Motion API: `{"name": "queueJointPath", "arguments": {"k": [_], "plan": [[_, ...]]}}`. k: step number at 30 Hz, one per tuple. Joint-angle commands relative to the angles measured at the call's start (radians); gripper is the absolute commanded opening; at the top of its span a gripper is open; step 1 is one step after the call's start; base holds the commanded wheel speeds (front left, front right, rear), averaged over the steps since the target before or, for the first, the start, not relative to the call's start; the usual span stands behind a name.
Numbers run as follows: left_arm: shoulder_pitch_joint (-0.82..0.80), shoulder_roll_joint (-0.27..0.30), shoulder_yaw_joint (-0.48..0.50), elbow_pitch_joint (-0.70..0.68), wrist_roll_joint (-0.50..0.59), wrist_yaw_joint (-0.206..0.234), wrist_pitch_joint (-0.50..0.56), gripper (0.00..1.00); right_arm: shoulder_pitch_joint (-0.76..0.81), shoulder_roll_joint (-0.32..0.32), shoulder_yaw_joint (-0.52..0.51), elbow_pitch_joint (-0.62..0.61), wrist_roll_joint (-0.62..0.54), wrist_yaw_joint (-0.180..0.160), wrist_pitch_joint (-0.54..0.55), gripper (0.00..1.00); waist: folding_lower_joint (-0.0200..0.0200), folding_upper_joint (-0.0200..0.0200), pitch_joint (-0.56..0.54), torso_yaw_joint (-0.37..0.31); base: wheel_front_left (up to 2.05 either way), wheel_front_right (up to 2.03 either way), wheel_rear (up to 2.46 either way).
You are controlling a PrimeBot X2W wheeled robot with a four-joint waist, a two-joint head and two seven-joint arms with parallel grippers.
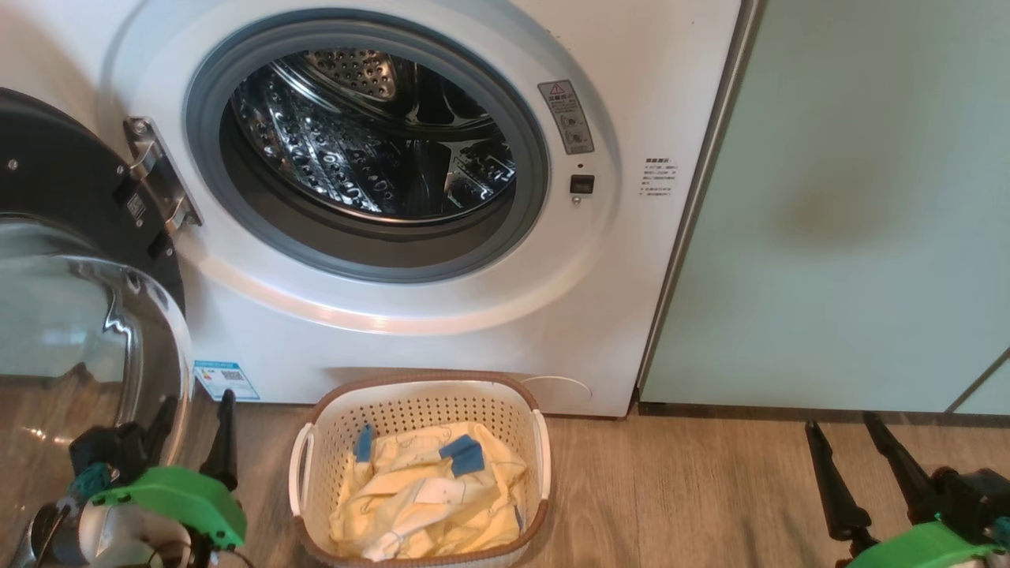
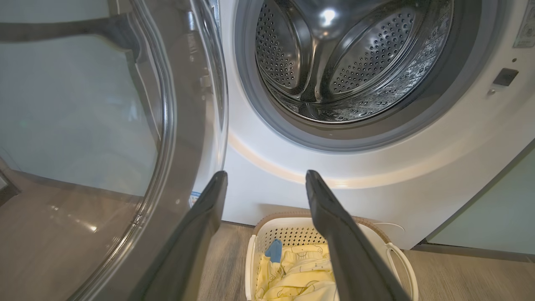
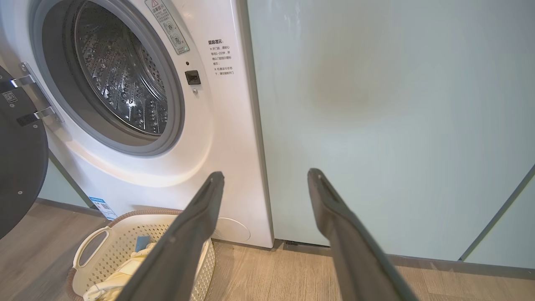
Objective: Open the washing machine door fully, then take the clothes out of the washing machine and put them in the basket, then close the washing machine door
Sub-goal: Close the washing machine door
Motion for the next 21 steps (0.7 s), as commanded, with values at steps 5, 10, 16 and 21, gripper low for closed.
{"name": "queueJointPath", "arguments": {"k": [5,10,16,21], "plan": [[-0.069,0.044,0.034,-0.015,-0.001,0.01,-0.013,1.0,-0.022,-0.013,0.015,-0.033,-0.011,0.004,-0.01,1.0,0.0,0.0,0.001,0.003,-0.32,0.32,0.0],[-0.069,0.046,0.033,-0.011,-0.005,0.01,-0.014,1.0,-0.021,-0.012,0.016,-0.033,-0.01,0.004,-0.01,1.0,0.0,0.0,0.002,0.006,-1.0,1.0,0.0],[-0.07,0.048,0.03,-0.005,-0.007,0.008,-0.015,1.0,-0.02,-0.011,0.018,-0.032,-0.01,0.004,-0.01,1.0,0.0,0.0,0.002,0.009,-1.75,1.75,0.0],[-0.072,0.051,0.025,0.002,-0.01,0.006,-0.016,1.0,-0.021,-0.01,0.019,-0.03,-0.009,0.004,-0.01,1.0,0.0,0.0,0.0,0.01,-2.13,2.13,0.0]]}}
